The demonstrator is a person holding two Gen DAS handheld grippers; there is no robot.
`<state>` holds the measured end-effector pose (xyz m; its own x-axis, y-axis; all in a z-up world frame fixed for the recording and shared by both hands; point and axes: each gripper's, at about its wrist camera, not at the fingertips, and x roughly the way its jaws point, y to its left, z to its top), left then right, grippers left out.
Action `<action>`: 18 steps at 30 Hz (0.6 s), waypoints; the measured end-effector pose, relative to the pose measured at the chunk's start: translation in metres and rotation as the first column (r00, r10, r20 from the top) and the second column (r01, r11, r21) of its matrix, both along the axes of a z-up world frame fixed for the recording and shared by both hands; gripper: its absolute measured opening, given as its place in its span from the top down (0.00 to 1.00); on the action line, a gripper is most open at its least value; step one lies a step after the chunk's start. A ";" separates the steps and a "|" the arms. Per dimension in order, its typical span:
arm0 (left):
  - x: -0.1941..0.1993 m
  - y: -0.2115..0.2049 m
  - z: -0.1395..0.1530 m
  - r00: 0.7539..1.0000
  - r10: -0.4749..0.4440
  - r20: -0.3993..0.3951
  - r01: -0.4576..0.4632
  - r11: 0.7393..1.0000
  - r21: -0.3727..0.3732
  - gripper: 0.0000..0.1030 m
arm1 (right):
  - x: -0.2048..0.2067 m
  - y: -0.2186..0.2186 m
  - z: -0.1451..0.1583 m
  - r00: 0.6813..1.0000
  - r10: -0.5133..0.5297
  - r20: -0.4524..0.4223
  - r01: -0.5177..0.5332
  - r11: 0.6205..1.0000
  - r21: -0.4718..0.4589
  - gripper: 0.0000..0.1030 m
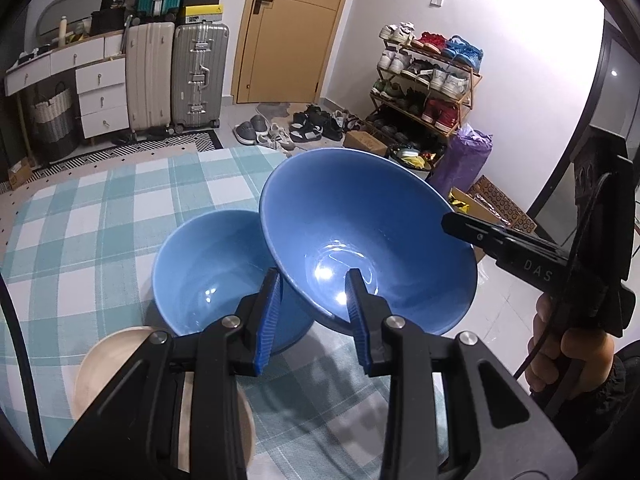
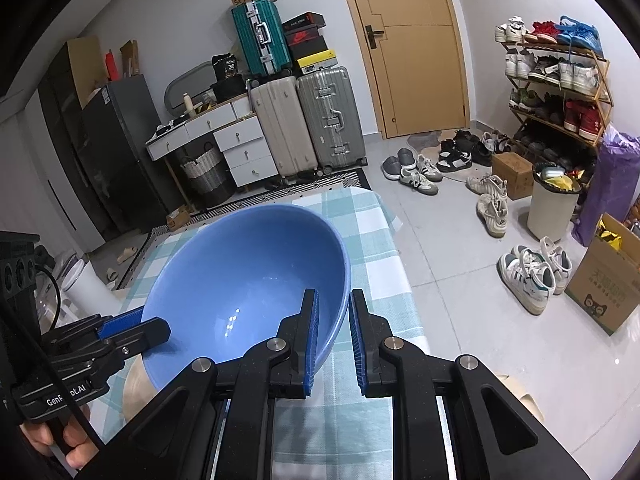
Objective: Organize plates and bowls
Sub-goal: 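Lift the nested blue bowls with both tools and carry them over the third blue bowl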
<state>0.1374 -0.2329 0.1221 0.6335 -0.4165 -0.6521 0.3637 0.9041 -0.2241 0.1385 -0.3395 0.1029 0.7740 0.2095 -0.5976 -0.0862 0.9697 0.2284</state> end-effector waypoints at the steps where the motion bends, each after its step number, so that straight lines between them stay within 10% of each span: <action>1: -0.001 0.001 0.002 1.000 0.005 0.002 -0.005 1.000 -0.001 0.72 | 0.001 0.002 0.000 1.000 0.005 0.000 -0.005 1.000 0.000 0.84; 18: 0.006 0.045 0.002 0.995 0.096 0.012 -0.096 0.995 0.009 0.72 | 0.026 0.047 -0.010 0.997 0.080 -0.019 -0.080 0.997 -0.003 0.84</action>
